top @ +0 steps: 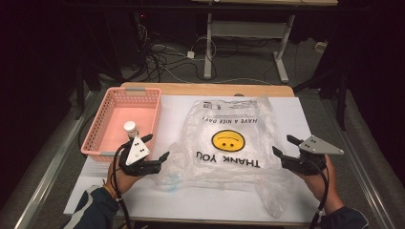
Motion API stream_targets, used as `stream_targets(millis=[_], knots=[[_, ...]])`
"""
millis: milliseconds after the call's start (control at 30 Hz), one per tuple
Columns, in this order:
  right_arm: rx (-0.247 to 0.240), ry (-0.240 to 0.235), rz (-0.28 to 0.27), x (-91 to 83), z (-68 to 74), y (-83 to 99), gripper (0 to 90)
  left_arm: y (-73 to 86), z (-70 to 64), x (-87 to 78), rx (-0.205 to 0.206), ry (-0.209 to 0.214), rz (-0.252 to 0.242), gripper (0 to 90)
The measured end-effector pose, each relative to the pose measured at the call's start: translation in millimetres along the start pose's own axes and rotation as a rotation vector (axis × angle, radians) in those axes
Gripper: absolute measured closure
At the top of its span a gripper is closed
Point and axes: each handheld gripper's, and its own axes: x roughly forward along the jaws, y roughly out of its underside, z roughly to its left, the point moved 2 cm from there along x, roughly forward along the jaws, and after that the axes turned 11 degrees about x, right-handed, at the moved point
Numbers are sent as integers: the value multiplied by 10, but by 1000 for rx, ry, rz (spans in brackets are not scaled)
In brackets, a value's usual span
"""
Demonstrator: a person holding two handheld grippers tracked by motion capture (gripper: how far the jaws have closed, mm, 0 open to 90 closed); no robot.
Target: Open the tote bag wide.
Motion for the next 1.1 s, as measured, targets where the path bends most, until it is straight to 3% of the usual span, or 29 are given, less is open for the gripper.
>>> stream_targets(millis=[167, 467, 533, 633, 667, 700, 733, 800, 833, 867, 967, 1100], knots=[[-2, -29, 65, 59, -77, 8, 444, 18, -19, -16, 4, 19, 0, 197], [-100, -106, 155, 114, 185, 112, 472, 1, -141, 22, 45, 52, 25, 202], [-123, -77, 173, 139, 169, 98, 508, 7, -142, 25, 54, 46, 32, 202], [-129, -46, 158, 185, 78, 29, 516, 18, -111, 27, 38, 41, 31, 203], [-109, -34, 144, 227, 5, -21, 520, 20, -98, 29, 36, 39, 33, 202], [-106, -4, 151, 367, -160, -145, 510, 18, -89, 32, 33, 35, 32, 202], [-106, -4, 151, 367, -160, -145, 510, 15, -78, 31, 34, 30, 31, 202], [-109, 75, 152, 560, -316, -264, 446, 8, -60, 22, 33, 27, 23, 202], [-98, 116, 160, 762, -451, -382, 397, 8, -55, 19, 31, 26, 20, 203], [-98, 116, 160, 762, -451, -382, 397, 9, -50, 19, 33, 24, 22, 203], [-18, 115, 162, 1103, -633, -586, 381, 15, -39, 32, 37, 29, 25, 202], [-7, 158, 202, 1423, -744, -683, 408, 19, -35, 48, 38, 40, 24, 202]])
